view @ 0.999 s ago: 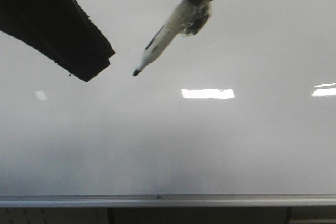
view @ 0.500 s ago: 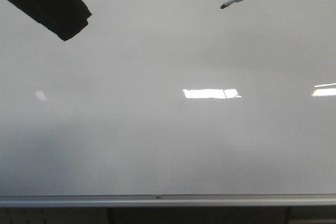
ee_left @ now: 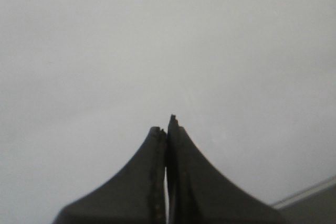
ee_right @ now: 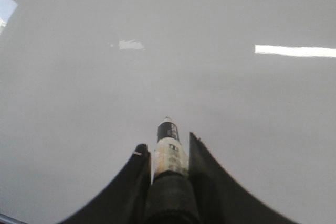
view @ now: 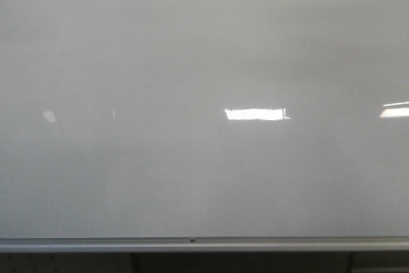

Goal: Write number 1 on whiteboard

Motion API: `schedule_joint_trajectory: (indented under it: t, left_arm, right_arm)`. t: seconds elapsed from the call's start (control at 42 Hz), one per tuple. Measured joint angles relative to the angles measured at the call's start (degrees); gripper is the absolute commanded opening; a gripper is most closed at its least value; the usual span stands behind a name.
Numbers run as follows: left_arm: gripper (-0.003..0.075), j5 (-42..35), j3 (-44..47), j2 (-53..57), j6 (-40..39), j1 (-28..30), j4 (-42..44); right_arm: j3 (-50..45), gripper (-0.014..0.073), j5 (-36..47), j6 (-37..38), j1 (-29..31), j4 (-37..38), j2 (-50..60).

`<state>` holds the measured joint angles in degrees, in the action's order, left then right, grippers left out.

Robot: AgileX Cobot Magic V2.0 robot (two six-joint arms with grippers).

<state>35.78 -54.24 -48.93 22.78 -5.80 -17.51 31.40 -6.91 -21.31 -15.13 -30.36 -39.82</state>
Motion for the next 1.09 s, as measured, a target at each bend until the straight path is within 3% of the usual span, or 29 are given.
schedule_joint_trajectory:
  t: [0.214, 0.523, 0.904, 1.094]
  left_arm:
    - [-0.002, -3.9, 12.4, 17.3, -0.1, 6.1, 0.1]
    - [-0.002, -4.0, 27.0, 37.9, -0.1, 6.6, 0.1]
    - [-0.002, -3.9, 29.2, 41.5, -0.1, 6.6, 0.1]
    - [-0.002, -3.9, 29.2, 41.5, -0.1, 6.6, 0.1]
  right_arm:
    - [0.0, -0.006, 0.6, 0.0, 1.0, 0.0, 0.0]
    - [0.0, -0.006, 0.7, 0.0, 1.0, 0.0, 0.0]
    - [0.3, -0.006, -1.3, 0.0, 1.0, 0.0, -0.5]
    - [5.9, -0.006, -3.9, -0.7, 1.0, 0.0, -8.8]
